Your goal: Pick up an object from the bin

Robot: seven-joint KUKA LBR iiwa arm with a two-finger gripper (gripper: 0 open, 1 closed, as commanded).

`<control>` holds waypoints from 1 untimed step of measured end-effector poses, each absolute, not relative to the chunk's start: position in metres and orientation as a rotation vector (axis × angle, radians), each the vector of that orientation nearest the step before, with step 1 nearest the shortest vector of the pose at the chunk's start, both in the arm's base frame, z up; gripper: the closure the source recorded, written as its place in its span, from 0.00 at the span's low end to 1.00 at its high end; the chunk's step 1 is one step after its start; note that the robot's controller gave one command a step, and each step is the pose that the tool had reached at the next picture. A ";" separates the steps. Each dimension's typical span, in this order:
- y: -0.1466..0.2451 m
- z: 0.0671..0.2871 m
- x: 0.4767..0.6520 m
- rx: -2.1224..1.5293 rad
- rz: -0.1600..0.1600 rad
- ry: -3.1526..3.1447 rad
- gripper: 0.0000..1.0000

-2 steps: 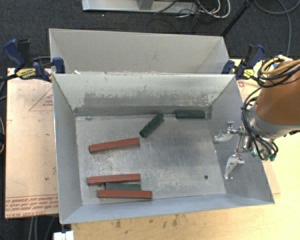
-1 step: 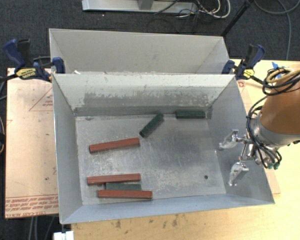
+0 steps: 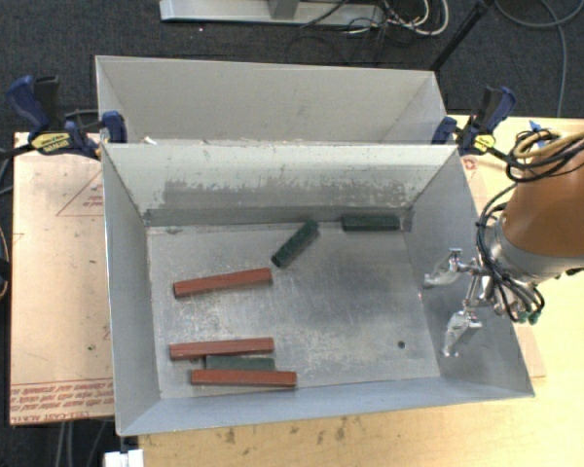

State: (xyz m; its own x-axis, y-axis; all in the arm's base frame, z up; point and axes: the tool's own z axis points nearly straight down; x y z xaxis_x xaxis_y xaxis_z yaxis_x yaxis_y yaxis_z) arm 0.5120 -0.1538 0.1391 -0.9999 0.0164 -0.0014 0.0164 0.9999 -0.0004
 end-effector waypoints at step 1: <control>-0.147 0.141 0.524 0.176 0.001 3.133 0.00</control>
Offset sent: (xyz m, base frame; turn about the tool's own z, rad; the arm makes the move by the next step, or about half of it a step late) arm 0.1131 0.0053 -0.0014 -0.0947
